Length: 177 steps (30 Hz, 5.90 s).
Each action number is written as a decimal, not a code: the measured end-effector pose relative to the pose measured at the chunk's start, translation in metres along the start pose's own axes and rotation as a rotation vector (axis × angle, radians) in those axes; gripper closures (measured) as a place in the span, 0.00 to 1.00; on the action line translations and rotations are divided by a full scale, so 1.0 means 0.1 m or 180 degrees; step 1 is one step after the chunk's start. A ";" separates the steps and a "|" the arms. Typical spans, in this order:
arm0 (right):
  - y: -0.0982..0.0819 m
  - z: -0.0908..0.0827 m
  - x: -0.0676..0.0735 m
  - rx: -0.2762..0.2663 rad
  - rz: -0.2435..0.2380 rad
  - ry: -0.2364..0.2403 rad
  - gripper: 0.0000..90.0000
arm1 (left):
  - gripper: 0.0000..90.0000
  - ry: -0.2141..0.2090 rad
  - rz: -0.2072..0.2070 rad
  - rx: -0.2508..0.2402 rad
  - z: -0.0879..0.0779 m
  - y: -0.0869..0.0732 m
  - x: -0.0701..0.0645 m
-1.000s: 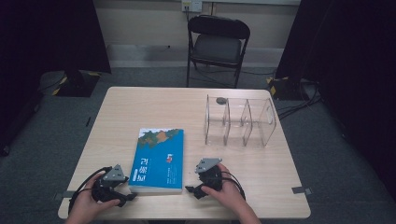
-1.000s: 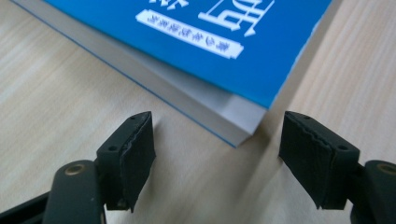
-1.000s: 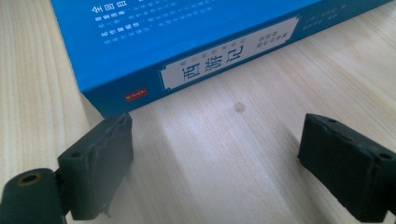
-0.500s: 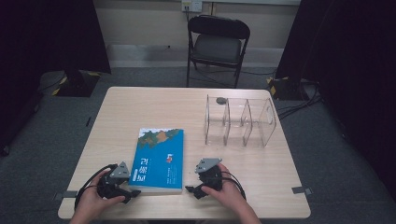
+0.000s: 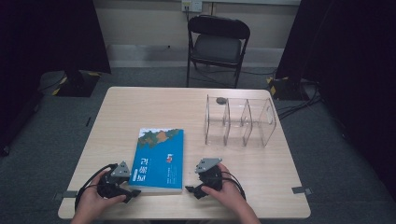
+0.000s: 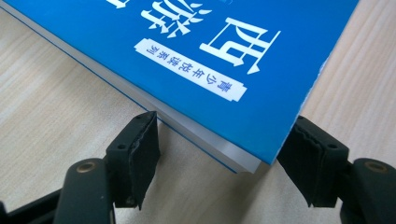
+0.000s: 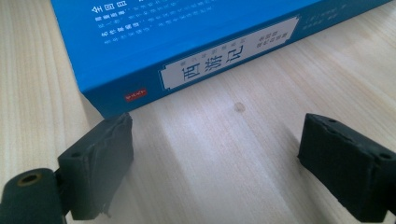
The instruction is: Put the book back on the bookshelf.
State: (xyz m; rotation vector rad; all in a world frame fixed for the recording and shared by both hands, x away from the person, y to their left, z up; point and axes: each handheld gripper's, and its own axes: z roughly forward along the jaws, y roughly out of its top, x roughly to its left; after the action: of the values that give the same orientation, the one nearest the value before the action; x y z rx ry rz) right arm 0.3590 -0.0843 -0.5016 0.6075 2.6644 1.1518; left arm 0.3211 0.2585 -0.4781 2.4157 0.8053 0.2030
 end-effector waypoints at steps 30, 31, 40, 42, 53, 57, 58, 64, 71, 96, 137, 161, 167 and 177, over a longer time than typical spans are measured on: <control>0.00 0.00 0.01 0.0007 0.0026 -0.0026 0.10 | 0.35 -0.0068 -0.0087 -0.0139 -0.17 0.15 0.02; 0.00 0.00 0.02 0.0008 0.0039 -0.0036 0.11 | 0.35 -0.0069 -0.0107 -0.0142 -0.18 0.16 0.02; 0.03 -0.15 0.01 -0.0129 0.0137 0.0117 0.15 | 0.35 -0.0072 -0.0070 -0.0174 -0.21 0.19 0.03; 0.10 -0.25 0.04 -0.0213 0.0081 0.0114 0.15 | 0.35 -0.0078 -0.0088 -0.0177 -0.21 0.19 0.03; 0.36 -0.10 0.31 -0.0205 -0.0057 0.0220 0.16 | 0.35 -0.0109 -0.0161 -0.0216 -0.22 0.20 0.04; 0.39 -0.05 0.36 -0.0169 -0.0113 0.0217 0.16 | 0.35 -0.0123 -0.0189 -0.0230 -0.22 0.20 0.04; 0.41 -0.01 0.39 -0.0149 -0.0128 0.0238 0.16 | 0.35 -0.0116 -0.0166 -0.0229 -0.22 0.21 0.04; 0.48 0.05 0.42 -0.0138 -0.0104 0.0258 0.16 | 0.35 -0.0110 -0.0167 -0.0220 -0.23 0.22 0.04; 0.63 0.16 0.50 -0.0171 -0.0116 0.0330 0.17 | 0.35 -0.0106 -0.0153 -0.0215 -0.23 0.23 0.04; 0.82 0.49 0.69 -0.0166 -0.0232 0.0120 0.17 | 0.35 -0.0086 -0.0131 -0.0212 -0.25 0.25 0.03; 0.96 0.45 0.77 -0.0227 -0.0619 -0.0168 0.71 | 0.27 -0.0180 -0.0040 -0.0322 -0.21 0.10 0.01; 1.19 0.19 0.64 -0.0128 -0.0443 -0.0106 0.77 | 0.22 -0.0230 -0.0052 -0.0305 -0.24 -0.05 0.02; 1.25 0.15 0.61 -0.0083 -0.0445 -0.0098 0.78 | 0.21 -0.0189 -0.0010 -0.0214 -0.22 -0.08 0.02; 1.35 0.06 0.56 -0.0056 -0.0418 -0.0101 0.79 | 0.21 -0.0130 -0.0001 -0.0141 -0.16 -0.12 0.04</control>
State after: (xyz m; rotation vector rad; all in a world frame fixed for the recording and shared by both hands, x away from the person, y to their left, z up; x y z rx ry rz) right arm 0.3500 0.0272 -0.4073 0.4369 2.6206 1.1187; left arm 0.3132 0.2764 -0.4716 2.3705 0.7750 0.1691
